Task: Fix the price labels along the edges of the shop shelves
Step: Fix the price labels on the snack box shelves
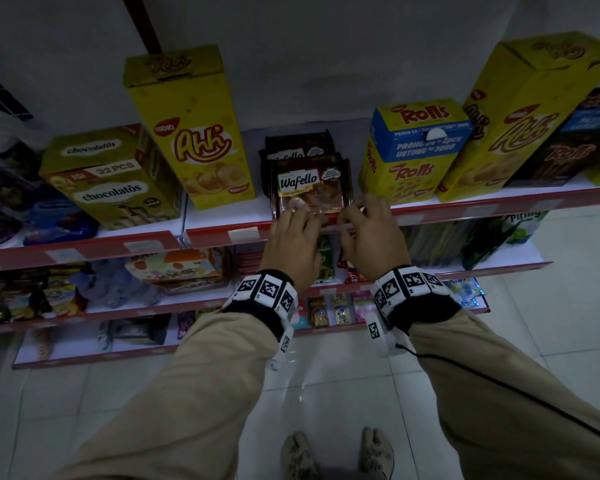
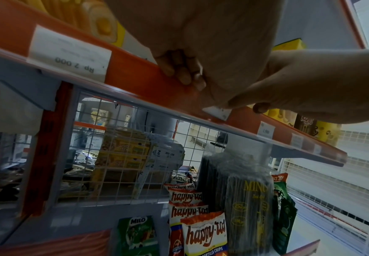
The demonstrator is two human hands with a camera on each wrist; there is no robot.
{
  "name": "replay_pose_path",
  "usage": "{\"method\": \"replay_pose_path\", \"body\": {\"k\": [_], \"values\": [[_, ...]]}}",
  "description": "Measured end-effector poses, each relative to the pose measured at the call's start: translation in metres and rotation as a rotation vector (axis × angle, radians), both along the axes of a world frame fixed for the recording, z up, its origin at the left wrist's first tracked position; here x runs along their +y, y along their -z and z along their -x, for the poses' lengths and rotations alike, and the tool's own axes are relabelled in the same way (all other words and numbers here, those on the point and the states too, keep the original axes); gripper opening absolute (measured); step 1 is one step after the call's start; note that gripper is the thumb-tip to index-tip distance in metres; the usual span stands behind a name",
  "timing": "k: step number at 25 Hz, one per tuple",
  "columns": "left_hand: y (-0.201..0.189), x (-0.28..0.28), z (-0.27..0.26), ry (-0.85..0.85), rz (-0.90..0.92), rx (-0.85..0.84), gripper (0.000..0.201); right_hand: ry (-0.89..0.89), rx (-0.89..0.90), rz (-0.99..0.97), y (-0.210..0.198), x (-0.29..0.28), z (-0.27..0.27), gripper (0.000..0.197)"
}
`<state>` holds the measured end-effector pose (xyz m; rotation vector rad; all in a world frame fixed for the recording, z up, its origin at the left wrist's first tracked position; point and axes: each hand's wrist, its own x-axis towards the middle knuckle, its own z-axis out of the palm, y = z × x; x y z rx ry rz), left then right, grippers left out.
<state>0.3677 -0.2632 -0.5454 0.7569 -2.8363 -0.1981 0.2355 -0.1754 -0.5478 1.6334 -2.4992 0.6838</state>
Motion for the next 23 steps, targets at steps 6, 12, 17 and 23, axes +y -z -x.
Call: {"method": "replay_pose_path", "body": {"k": [6,12,17,23], "values": [[-0.004,-0.006,0.000,-0.010,-0.150,0.165,0.037,0.092,-0.564,0.371,-0.009,-0.001,0.011,0.011],[-0.006,-0.011,0.001,-0.071,-0.260,0.247,0.032,0.065,-1.092,0.413,-0.010,-0.006,-0.014,0.032],[-0.008,-0.014,0.002,-0.062,-0.241,0.256,0.019,0.062,-1.058,0.407,-0.009,-0.008,-0.021,0.022],[-0.009,-0.016,0.001,-0.017,-0.203,0.179,0.022,-0.073,-0.679,0.269,-0.020,-0.008,-0.002,0.014]]}}
